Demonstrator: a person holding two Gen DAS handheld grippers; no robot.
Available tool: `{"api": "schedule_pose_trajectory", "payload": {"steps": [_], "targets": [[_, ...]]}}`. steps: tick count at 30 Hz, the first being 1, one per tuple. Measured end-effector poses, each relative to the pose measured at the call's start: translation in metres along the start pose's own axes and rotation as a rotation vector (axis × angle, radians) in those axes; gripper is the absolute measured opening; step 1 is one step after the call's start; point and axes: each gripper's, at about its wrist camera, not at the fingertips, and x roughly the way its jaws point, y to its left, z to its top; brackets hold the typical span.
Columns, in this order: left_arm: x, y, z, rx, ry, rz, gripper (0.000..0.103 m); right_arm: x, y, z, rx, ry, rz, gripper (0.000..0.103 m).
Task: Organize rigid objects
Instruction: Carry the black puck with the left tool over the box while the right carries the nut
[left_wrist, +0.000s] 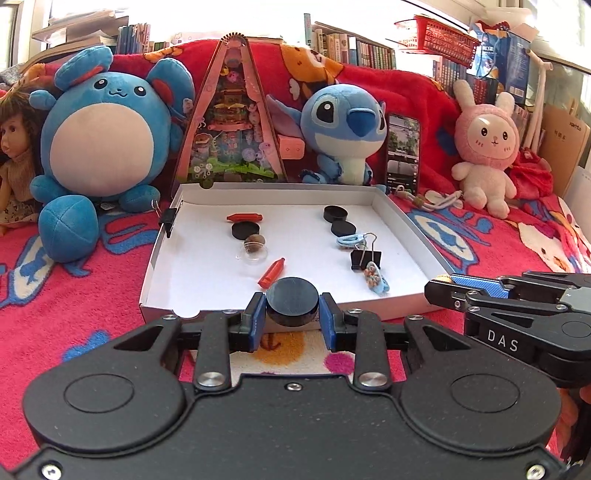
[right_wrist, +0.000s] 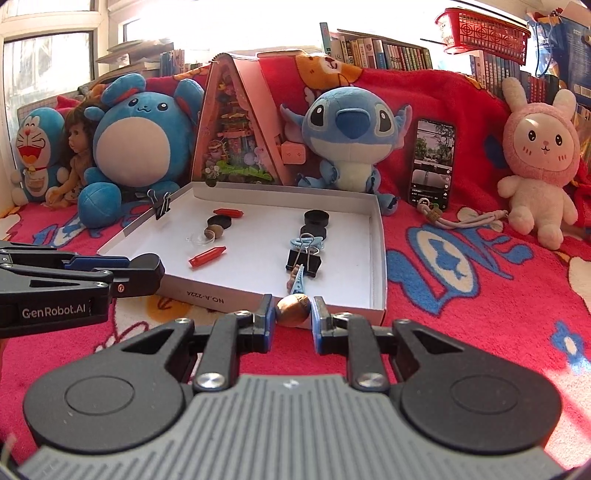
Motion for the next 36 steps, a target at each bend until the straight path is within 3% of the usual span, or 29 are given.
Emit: {"api": "schedule_pose_trajectory", "payload": {"steps": [18, 36], "targets": [[0.060, 0.003, 0.006, -0.026, 0.055, 0.100, 0.030, 0.053, -0.003, 0.014, 0.113, 0.073, -0.048, 0.025], [0.069, 0.008, 0.005, -0.029, 0.050, 0.111, 0.030, 0.064, -0.008, 0.011, 0.137, 0.085, -0.047, 0.025]]}}
